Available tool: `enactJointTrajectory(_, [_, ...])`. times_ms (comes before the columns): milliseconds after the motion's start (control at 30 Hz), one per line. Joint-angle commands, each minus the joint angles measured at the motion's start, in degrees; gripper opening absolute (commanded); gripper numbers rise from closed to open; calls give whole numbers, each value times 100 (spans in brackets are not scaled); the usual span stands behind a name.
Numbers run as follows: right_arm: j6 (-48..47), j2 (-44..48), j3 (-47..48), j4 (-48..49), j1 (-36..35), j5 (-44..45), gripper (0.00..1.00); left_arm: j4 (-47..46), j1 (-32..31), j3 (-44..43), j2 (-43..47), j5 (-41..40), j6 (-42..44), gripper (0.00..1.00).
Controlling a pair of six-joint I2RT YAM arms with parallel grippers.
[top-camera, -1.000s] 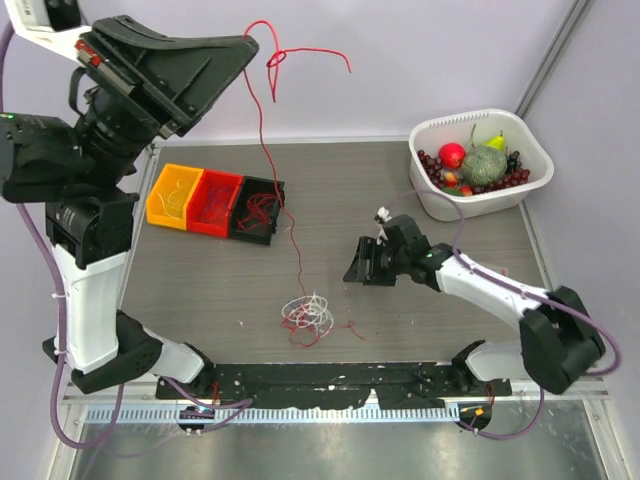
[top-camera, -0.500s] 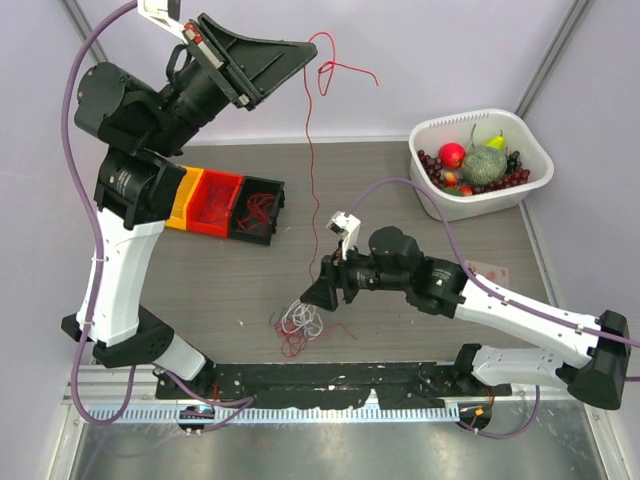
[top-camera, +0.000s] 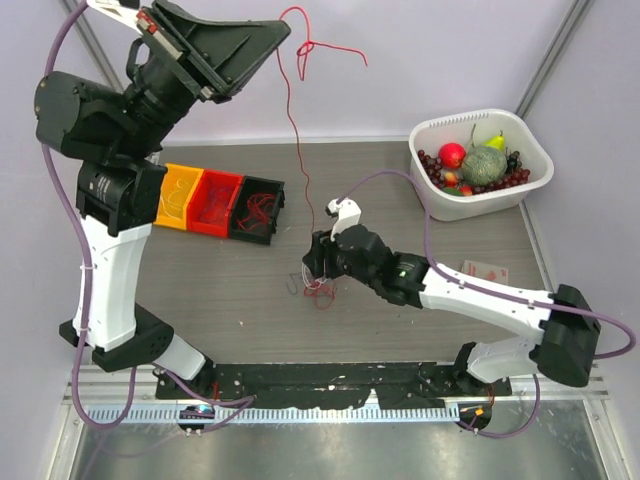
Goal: Untangle the cables
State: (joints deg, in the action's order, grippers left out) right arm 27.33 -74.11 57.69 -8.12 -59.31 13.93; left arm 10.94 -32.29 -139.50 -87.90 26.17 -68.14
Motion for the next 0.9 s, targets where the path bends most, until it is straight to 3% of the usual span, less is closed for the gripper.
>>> enactJointTrajectory(0, [351,-498,-626,723,121,268,53,-706,144,-384,36,151,-506,0])
enactJointTrajectory(167, [510,-781,-1075,655,314,171,56,-804,346,-780,-35,204,-727,0])
enactJointTrajectory(267, [493,-239,-1418,566,411,136,63,-760,461,-597,123,230,-640,0])
enactJointTrajectory(400, [335,631,-1665,374,446,-144,66,-620,513,-166,326,265,-429,0])
enactJointTrajectory(700, [395,1855,-1234,-963,455,-111,66,1506,601,99,528,-235,1539,0])
enactJointTrajectory(867, [800,2303,-1410,-1262,455,83,65,2218,926,-226,309,-595,1979,0])
